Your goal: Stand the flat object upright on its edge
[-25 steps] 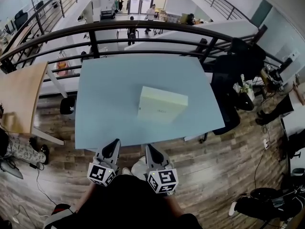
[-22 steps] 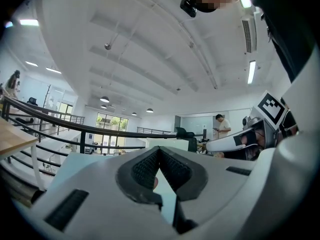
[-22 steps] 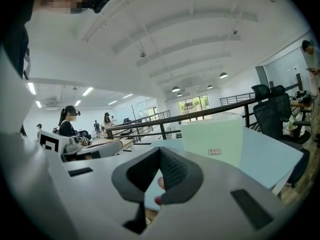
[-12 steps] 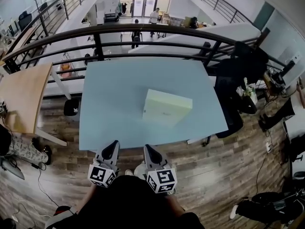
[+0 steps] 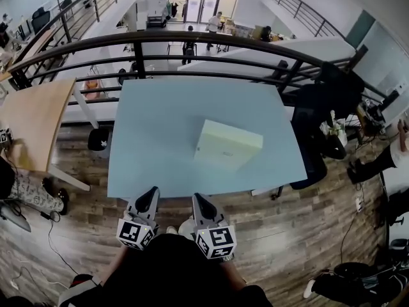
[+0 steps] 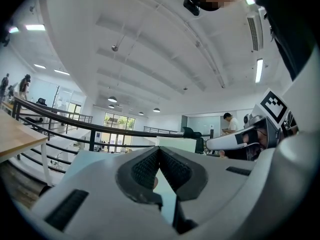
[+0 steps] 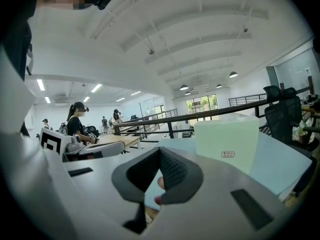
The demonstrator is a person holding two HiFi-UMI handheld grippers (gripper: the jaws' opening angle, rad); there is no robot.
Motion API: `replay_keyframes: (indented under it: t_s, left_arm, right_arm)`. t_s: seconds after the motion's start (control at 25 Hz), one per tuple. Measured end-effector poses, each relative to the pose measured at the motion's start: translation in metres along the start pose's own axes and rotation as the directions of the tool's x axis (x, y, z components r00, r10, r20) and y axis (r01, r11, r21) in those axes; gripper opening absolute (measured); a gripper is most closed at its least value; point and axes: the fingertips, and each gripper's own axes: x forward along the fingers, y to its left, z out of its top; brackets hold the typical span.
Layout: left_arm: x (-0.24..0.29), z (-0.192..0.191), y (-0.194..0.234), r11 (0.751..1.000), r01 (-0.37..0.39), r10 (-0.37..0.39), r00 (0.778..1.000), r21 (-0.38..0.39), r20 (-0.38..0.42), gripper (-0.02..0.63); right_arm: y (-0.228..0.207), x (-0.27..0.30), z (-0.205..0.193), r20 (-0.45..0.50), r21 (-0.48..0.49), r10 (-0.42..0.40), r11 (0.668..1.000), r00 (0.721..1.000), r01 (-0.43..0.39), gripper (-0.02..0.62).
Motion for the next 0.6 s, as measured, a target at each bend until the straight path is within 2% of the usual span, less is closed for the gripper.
replay_keyframes:
  t_s: [0.4, 0.6]
  left_arm:
    - [0.002, -0.006, -0.012, 1.0, 0.014, -0.014, 1.0, 0.019, -0.014, 0.003]
    - [0.003, -0.01, -0.015, 1.0, 0.019, -0.019, 0.999, 0.004, -0.025, 0.003]
  right_arm:
    - [-0.007, -0.008, -0.009, -0.011, 0.017, -0.018, 1.0, 1.0, 0.018, 0.008]
    - [-0.008, -0.01, -0.011, -0.012, 0.023, -0.02, 1.0, 1.0, 0.021, 0.008]
